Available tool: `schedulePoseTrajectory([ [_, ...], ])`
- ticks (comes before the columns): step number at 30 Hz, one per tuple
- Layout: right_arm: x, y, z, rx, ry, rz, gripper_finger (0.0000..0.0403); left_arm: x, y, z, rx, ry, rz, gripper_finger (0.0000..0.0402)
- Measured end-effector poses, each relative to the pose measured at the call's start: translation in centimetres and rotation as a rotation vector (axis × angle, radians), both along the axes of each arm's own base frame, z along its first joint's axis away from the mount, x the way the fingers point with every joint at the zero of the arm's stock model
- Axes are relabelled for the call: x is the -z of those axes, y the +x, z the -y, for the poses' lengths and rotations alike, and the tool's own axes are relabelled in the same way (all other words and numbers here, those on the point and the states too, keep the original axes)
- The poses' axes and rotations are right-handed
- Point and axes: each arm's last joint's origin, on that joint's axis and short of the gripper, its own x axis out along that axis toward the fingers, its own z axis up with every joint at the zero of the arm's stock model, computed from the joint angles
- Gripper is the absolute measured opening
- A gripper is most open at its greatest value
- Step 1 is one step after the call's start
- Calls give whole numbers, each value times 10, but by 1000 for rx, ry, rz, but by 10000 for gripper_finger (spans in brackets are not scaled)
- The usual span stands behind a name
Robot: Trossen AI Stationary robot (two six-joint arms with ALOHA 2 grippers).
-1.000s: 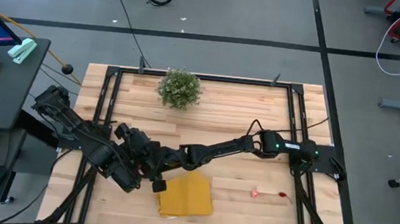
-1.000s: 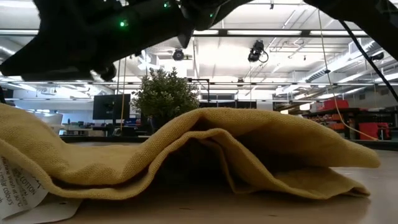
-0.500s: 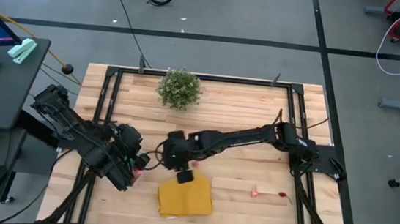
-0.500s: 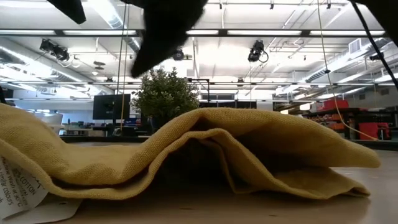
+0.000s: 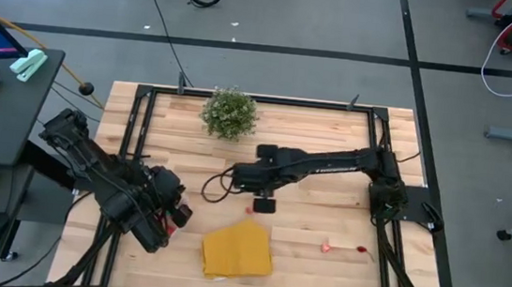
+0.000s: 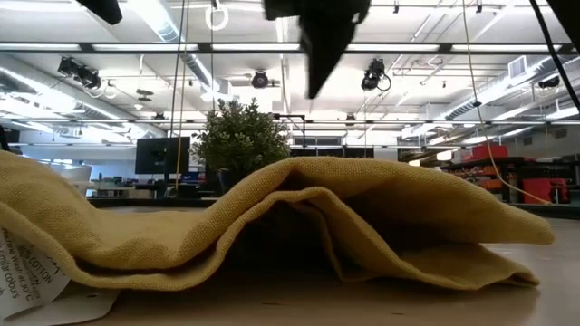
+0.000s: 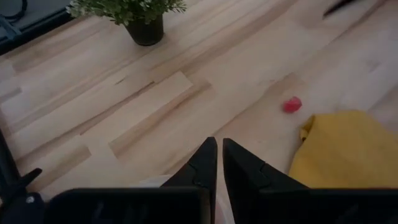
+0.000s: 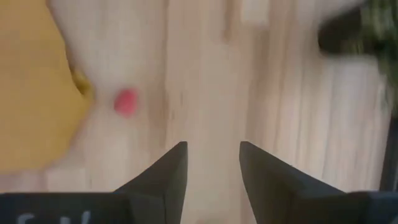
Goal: Pick and placing Produce into tupperware
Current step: Put the cherry into the transparent bin
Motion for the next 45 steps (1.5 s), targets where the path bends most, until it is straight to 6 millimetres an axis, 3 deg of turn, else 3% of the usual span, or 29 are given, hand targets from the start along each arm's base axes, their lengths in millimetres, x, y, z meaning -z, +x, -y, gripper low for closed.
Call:
schedulePoseTrajectory([
  [5, -11, -27, 2, 89, -6, -66, 153, 2, 1, 7, 18, -19, 23, 28],
  [9, -2, -56, -8, 129, -3, -110, 153, 12, 9, 14, 19, 1, 2, 32],
  [19, 53, -182, -48, 231, -19, -158, 153, 52, 38, 41, 18, 30, 4, 31],
  [23, 63, -229, -57, 314, 9, -99, 153, 61, 50, 48, 47, 41, 47, 30],
  [26, 69, -253, -64, 312, 102, -42, 155, 65, 54, 52, 93, 55, 39, 35],
  [33, 85, -281, -80, 322, 271, -78, 175, 67, 57, 53, 73, 38, 63, 40],
  [38, 91, -290, -95, 338, 327, -180, 187, 66, 57, 54, 71, 33, 67, 32],
  [45, 100, -293, -114, 409, 365, -178, 193, 66, 57, 54, 72, 31, 70, 31],
])
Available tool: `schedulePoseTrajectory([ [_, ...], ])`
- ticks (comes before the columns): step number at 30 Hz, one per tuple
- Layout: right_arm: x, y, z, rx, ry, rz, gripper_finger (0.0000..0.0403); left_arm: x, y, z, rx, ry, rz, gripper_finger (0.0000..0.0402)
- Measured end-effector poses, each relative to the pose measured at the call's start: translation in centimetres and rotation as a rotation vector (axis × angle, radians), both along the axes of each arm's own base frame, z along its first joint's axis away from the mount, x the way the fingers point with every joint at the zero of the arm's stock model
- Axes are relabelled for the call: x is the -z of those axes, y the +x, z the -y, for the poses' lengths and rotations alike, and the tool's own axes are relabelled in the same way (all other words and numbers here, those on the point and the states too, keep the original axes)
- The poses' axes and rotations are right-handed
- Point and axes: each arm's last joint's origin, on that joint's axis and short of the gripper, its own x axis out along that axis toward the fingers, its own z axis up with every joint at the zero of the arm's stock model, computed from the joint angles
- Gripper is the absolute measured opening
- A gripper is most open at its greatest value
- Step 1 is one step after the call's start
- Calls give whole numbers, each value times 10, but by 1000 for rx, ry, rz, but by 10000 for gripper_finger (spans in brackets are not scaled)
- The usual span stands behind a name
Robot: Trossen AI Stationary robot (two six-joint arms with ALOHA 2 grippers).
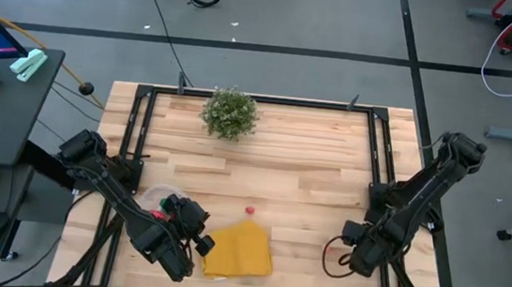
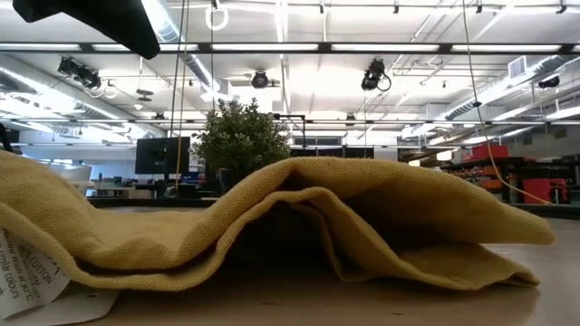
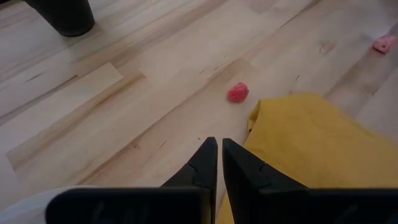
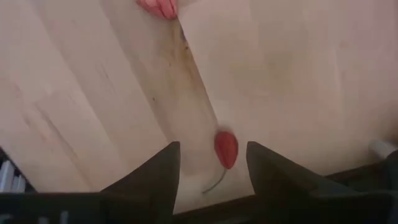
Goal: Pick and placing Produce into tupperware
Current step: Put the cherry into the transparent bin
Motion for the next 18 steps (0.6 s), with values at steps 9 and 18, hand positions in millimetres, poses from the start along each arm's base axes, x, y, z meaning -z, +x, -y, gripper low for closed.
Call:
schedulePoseTrajectory([
  [9, 12, -6, -10, 106, -64, -35, 193, 0, 0, 0, 1, 2, -2, 37],
  [18, 32, -4, -15, 165, -83, -32, 192, 0, 0, 0, 33, 28, -25, 26],
])
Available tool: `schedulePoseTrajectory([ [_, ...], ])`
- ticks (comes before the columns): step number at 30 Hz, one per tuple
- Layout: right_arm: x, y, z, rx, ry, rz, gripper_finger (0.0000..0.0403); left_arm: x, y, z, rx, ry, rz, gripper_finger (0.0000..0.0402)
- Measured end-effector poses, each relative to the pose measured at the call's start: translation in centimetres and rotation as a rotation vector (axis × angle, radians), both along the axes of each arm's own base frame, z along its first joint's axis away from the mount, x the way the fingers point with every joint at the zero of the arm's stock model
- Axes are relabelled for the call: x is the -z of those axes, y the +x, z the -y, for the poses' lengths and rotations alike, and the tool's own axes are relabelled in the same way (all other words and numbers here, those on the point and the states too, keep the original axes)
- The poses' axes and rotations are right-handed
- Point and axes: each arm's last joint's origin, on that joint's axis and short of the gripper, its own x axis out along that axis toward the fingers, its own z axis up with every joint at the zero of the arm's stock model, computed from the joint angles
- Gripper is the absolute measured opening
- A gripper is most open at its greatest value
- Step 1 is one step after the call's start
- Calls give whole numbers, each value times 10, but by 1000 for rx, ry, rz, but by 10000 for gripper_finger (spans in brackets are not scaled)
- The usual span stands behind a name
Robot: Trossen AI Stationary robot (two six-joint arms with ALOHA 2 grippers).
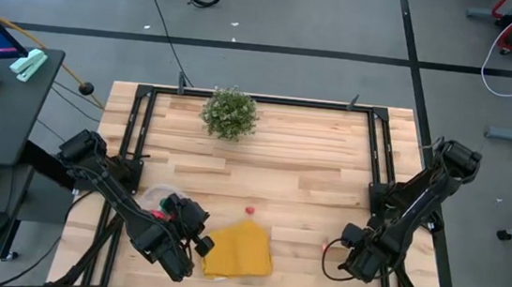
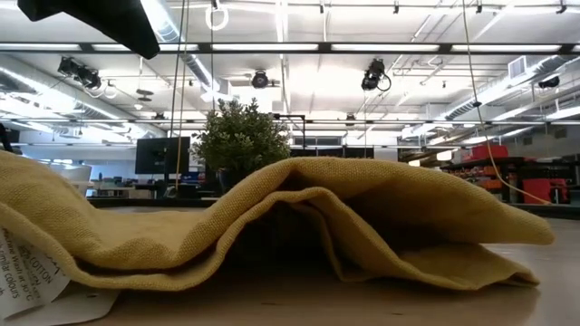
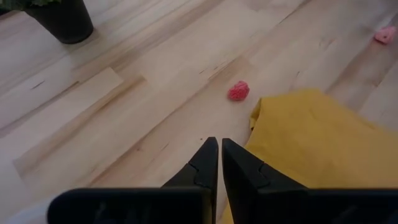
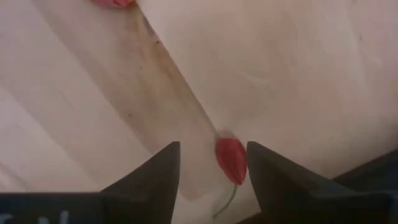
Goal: Pick and placing Produce into tupperware
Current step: Put the cherry into the transparent bin
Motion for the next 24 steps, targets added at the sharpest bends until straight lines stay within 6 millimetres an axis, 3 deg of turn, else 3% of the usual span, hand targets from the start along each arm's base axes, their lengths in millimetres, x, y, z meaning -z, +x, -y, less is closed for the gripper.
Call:
schedulePoseTrajectory([
  [24, 9, -16, -11, 25, -46, -22, 191, 0, 0, 0, 4, 1, 0, 30],
])
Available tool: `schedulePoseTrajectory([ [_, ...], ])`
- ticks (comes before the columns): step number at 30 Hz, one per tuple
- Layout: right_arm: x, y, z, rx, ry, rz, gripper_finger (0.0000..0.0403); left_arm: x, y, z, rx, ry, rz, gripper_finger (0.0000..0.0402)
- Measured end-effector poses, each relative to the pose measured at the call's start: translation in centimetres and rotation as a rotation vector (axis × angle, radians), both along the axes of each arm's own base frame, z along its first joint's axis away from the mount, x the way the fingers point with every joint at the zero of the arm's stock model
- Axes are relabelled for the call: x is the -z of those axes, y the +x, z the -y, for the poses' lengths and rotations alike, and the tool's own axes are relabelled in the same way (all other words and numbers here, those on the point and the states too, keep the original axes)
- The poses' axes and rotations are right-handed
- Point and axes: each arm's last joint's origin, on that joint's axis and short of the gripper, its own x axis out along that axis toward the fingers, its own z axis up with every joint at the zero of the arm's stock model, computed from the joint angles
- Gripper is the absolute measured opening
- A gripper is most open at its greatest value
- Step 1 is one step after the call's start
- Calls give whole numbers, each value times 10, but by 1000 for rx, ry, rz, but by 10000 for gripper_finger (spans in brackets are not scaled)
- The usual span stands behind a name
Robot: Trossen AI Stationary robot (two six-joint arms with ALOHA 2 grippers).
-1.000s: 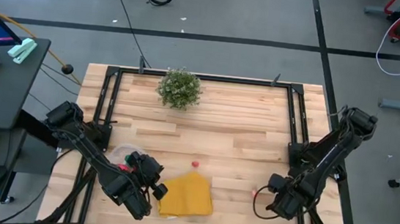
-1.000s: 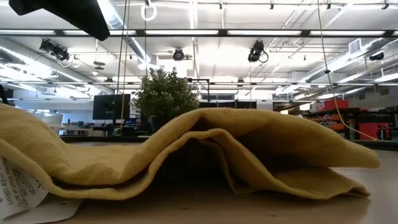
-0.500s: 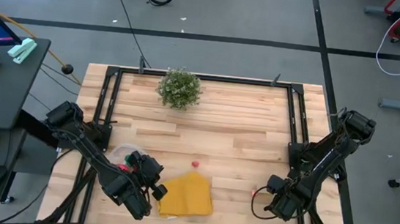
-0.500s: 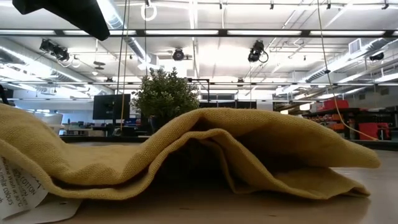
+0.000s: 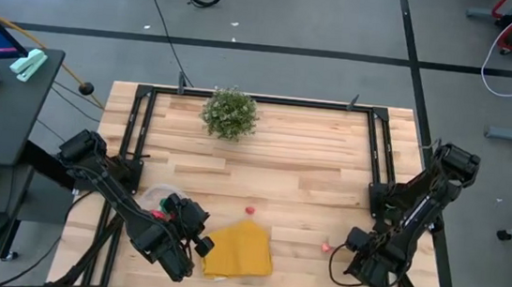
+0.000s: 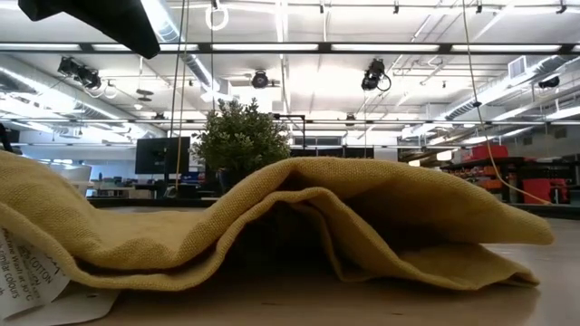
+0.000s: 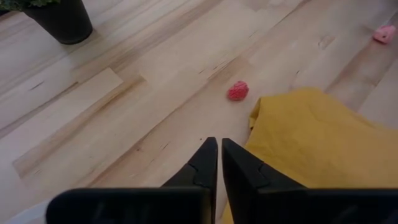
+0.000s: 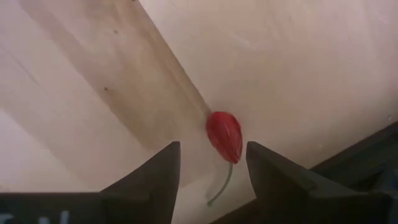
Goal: Pick and placing Produce into tupperware
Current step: Put the cherry into the transparent bin
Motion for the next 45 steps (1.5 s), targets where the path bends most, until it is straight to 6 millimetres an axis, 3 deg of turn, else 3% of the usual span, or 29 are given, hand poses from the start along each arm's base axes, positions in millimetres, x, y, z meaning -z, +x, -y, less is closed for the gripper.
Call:
schedulePoseTrajectory([
  [10, 13, 2, -3, -12, -70, -17, 137, 0, 0, 0, -1, 7, 8, 25],
  [16, 6, 5, 2, -5, -81, 77, 68, -6, 2, -4, 23, 190, 91, 13],
  [21, 1, 24, 10, -14, -109, 237, 18, -12, 6, -15, 33, 330, 91, 15],
  [28, -12, 98, 24, -179, -139, 671, 28, -24, 19, -47, 18, 426, 1, 16],
  [32, -30, 148, 52, -246, -187, 909, 31, -40, 21, -67, -59, 458, 53, 9],
  [37, -48, 203, 95, -334, -151, 1227, 28, -74, 15, -84, -96, 527, 108, 11],
  [41, -46, 246, 112, -367, -129, 1283, 28, -99, 8, -94, -114, 580, 132, 22],
  [45, -31, 296, 106, -469, -125, 1214, 28, -119, 1, -103, -131, 625, 136, 19],
])
